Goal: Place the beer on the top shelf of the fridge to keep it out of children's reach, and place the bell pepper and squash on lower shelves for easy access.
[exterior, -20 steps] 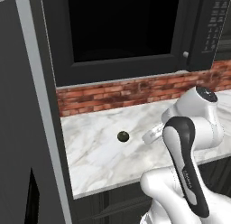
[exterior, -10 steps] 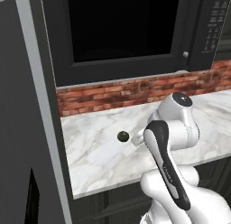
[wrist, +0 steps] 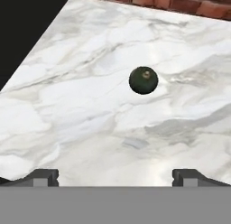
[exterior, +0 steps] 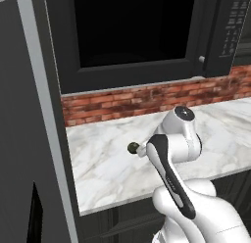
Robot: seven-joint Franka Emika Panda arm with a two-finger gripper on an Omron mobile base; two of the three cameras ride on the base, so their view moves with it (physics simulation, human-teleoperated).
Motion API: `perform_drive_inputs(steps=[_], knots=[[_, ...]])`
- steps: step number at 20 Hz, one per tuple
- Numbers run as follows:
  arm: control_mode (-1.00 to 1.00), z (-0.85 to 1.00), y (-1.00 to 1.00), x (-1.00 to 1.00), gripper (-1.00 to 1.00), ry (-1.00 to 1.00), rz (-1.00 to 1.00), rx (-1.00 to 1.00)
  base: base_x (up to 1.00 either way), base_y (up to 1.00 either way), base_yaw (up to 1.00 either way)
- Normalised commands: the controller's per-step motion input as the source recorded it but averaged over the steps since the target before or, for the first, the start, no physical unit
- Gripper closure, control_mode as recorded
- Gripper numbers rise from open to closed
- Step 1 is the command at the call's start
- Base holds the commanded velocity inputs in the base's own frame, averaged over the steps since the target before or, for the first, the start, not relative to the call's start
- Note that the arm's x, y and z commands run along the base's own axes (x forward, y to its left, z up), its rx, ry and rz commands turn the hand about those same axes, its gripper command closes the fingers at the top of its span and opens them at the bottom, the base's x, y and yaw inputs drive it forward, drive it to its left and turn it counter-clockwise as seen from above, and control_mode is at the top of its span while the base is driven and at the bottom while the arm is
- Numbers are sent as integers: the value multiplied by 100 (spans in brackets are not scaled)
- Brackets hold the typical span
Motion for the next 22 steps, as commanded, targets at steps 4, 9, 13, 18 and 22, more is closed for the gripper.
perform_drive_inputs(steps=[4,9,13,18,22], knots=[[-100,-11,0,39,-100,6,-7,0,0,0,0],[-100,-9,0,45,-100,11,-5,0,0,0,0],[-100,-24,0,43,-100,8,-3,0,0,0,0],[-100,-38,0,42,-100,2,-1,0,0,0,0],[-100,-44,0,39,-100,0,0,0,0,0,0]])
